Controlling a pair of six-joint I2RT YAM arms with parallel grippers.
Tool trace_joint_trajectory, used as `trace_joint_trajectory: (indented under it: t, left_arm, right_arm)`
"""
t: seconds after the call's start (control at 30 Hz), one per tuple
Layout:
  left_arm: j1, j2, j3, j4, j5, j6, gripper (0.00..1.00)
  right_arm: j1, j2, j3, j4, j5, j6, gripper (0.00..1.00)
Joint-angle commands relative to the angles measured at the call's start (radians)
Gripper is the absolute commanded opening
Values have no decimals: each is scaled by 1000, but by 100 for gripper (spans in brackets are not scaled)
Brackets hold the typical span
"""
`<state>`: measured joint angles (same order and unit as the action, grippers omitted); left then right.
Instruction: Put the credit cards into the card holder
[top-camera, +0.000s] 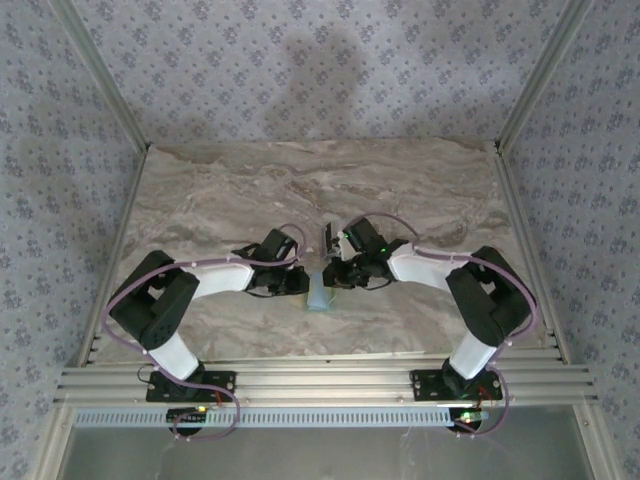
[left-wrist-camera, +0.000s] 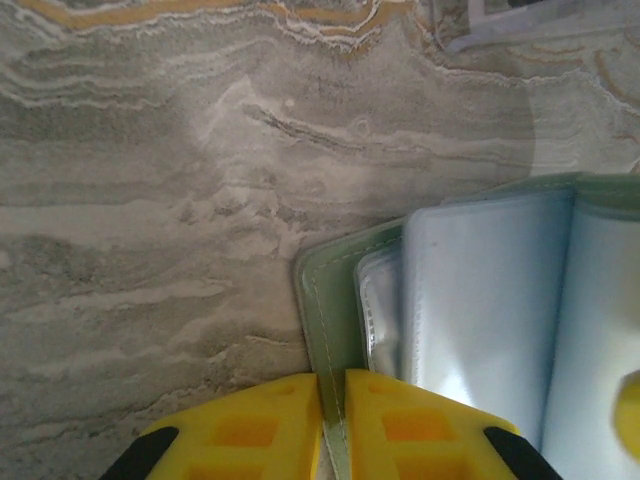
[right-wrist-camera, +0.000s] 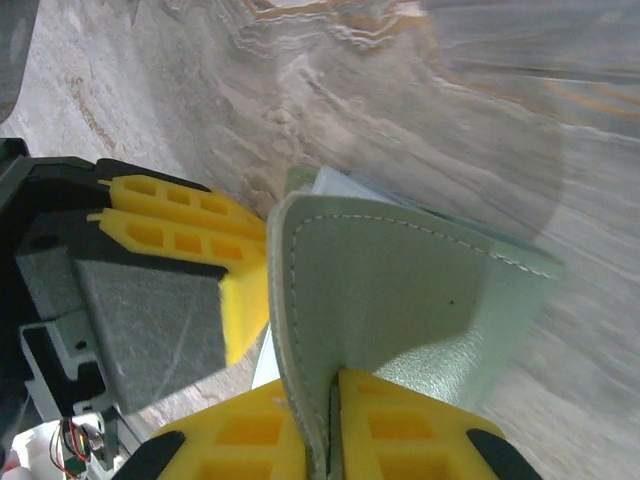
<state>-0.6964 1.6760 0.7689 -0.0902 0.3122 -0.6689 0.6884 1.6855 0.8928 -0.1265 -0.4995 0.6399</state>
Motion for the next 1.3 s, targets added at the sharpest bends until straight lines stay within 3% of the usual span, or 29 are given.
trace_joint_trajectory:
  t: [0.0,0.2,0.33,0.4,0.67,0.83,1.07,1.27]
  left_arm:
    - [-78,111,7,138,38,-17,15]
    - [-75,88,7,119,24,-15,16]
    - [-59,51,-15,100,14,-21,21]
    - [-44,20,-35,82,6,-20,23]
    - [52,-189,-162,-32,24,-56,32]
    - [115,-342,-217,-151,-27,-82,37]
    - [123,-549,-156,-261,-79,-70,41]
    - [101,-548,-33,-314,-74,-18,42]
  right_arm:
    - [39,52,57,81,-34,36,0]
    - [69,123,70,98,-34,59,0]
    - [75,116,75,21,28,41,29]
    - [74,109,79,-12,46,32,38]
    - [64,121,87,-4,-6,33,60]
    - [67,108,94,-5,-16,21,68]
    - [55,67,81,21,-64,24,76]
    - [38,-22,74,66,-123,20,84]
